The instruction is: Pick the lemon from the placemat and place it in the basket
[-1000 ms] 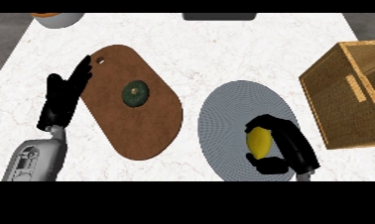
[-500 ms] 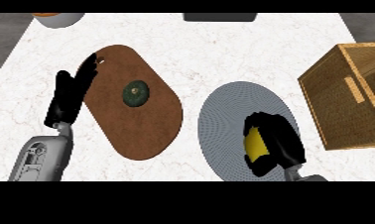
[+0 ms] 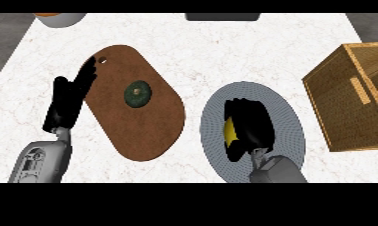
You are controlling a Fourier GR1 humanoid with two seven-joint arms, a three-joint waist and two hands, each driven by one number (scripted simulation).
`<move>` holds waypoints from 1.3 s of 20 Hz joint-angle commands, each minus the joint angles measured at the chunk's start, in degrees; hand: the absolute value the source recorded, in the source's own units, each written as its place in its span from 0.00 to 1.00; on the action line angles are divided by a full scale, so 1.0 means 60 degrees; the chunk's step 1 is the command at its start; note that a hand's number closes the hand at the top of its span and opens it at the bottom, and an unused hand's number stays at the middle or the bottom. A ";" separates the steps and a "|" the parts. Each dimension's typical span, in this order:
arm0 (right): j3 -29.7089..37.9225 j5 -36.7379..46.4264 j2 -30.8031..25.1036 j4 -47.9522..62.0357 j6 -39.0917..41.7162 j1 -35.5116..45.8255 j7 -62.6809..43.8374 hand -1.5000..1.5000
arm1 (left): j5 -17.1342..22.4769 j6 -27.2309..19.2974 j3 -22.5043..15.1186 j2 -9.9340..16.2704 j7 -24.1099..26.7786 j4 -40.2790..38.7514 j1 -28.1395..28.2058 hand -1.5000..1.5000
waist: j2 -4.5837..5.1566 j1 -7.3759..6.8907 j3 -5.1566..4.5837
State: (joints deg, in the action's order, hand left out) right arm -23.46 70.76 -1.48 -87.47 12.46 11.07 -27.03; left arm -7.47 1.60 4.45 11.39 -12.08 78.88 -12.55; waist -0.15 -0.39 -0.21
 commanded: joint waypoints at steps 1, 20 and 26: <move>-0.0284 -0.1309 0.0235 -0.1306 -0.0098 0.0117 -0.1188 1.00 | 0.0116 0.0197 0.0106 0.0136 0.0159 0.0043 0.0222 0.50 | -0.0001 0.0038 0.0035; 0.2846 -0.4299 0.0213 -0.6185 0.2107 0.6112 -0.7070 1.00 | 0.0166 0.0196 0.0121 0.0045 -0.0471 0.0390 0.0064 0.50 | -0.0044 0.0091 0.0024; 0.4531 -0.4879 -0.0787 -0.5140 0.2475 0.7282 -0.6870 1.00 | -0.0114 -0.0093 0.0133 -0.0054 -0.0060 -0.0111 -0.0010 0.50 | -0.0022 0.0194 0.0026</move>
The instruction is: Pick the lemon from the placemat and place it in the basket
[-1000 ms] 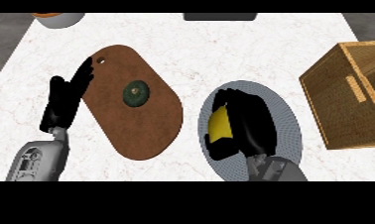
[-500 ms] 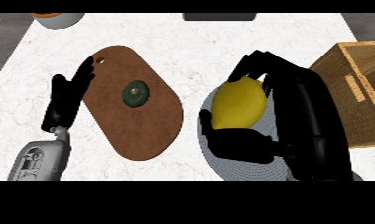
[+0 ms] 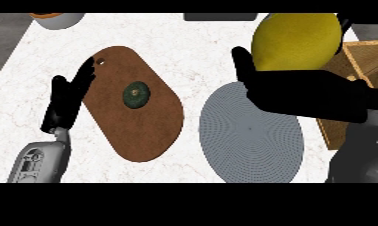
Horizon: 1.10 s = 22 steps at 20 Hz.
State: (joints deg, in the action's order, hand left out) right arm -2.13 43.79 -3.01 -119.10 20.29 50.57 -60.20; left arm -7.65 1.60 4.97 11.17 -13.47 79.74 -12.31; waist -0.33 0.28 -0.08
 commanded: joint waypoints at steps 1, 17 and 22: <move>0.0868 -0.0048 -0.0607 0.0756 0.1297 0.1681 -0.1745 1.00 | 0.0045 0.0124 0.0041 0.0123 -0.0113 0.0165 0.0089 0.50 | -0.0029 -0.0023 -0.0004; 0.2948 0.0109 -0.5554 0.4135 0.3396 0.0167 0.2193 1.00 | -0.0030 -0.0076 -0.0009 -0.0180 -0.0006 -0.0078 0.0038 0.50 | 0.0066 0.0025 0.0010; 0.3707 -0.0058 -0.6231 0.4220 0.2570 -0.1681 0.4231 1.00 | -0.0189 -0.0264 0.0013 -0.0165 -0.0230 0.0212 -0.0241 0.50 | 0.0068 0.0002 0.0019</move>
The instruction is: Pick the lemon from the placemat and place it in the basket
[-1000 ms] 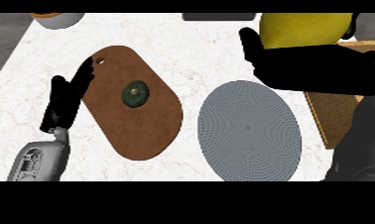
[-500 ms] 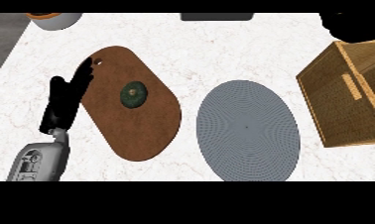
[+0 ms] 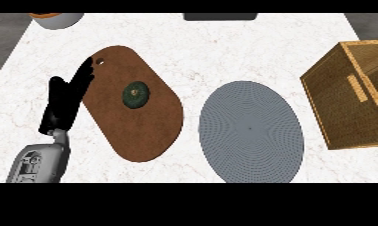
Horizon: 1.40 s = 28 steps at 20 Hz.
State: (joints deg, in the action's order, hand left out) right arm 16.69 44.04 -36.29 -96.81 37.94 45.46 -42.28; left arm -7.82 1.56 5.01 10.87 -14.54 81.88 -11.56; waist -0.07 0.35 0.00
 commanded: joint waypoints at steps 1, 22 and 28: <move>0.0752 -0.0519 -0.1032 0.1099 0.0182 0.0083 0.1303 1.00 | 0.0178 0.0243 0.0121 0.0103 0.0160 0.0035 0.0120 0.50 | 0.0015 -0.0089 -0.0002; 0.1925 -0.1311 0.0587 0.2985 -0.2598 -0.2945 0.3811 0.00 | -0.0264 -0.0079 -0.0067 -0.0282 0.0232 -0.0175 0.0087 0.50 | 0.0019 -0.0074 0.0002; 0.2332 -0.1582 0.1183 0.2812 -0.4168 -0.3162 0.4605 0.00 | -0.0404 -0.0196 -0.0170 -0.0479 0.0334 -0.0518 -0.0065 0.50 | 0.0017 -0.0011 0.0003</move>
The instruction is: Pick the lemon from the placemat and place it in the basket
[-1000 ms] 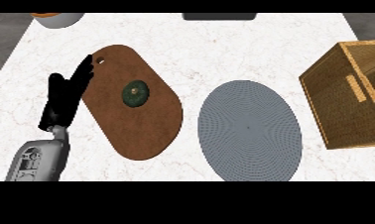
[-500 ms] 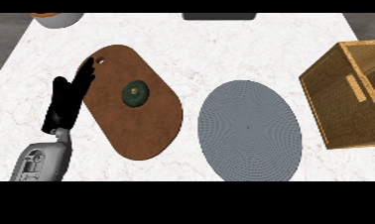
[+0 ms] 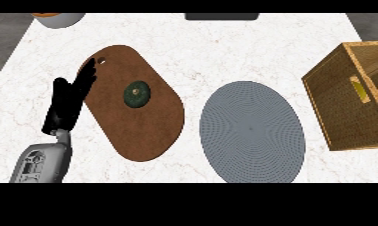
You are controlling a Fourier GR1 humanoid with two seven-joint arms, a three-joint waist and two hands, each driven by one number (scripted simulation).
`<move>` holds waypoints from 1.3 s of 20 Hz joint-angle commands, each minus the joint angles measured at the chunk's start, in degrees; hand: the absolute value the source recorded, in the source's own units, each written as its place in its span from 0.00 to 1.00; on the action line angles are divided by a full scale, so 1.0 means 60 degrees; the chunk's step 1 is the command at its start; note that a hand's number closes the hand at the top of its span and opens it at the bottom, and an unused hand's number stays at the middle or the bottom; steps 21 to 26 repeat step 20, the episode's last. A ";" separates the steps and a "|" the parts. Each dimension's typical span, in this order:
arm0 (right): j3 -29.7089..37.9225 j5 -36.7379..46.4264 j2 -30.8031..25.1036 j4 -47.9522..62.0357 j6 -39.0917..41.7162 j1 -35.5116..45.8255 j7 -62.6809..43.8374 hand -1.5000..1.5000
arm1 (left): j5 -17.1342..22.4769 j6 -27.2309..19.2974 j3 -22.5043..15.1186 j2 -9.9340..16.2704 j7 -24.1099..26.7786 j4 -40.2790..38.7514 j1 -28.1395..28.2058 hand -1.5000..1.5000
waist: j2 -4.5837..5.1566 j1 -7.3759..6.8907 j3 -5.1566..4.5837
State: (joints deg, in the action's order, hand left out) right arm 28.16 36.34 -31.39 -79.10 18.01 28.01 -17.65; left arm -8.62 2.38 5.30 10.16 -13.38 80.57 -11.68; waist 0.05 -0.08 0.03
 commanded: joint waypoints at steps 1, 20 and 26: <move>0.0649 -0.0375 0.0060 -0.0026 -0.0912 -0.0051 0.0551 0.00 | -0.0128 -0.0190 -0.0254 -0.0333 -0.0215 0.0199 -0.0001 0.50 | -0.0013 0.0017 0.0000; 0.6011 -0.3551 -0.2613 0.2011 0.0029 -0.2751 0.2006 0.00 | 0.0059 -0.0035 0.0422 0.0238 -0.0036 -0.0063 -0.0061 0.50 | -0.0022 0.0244 0.0008; 0.6011 -0.3551 -0.2613 0.2011 0.0029 -0.2751 0.2006 0.00 | 0.0059 -0.0035 0.0422 0.0238 -0.0036 -0.0063 -0.0061 0.50 | -0.0022 0.0244 0.0008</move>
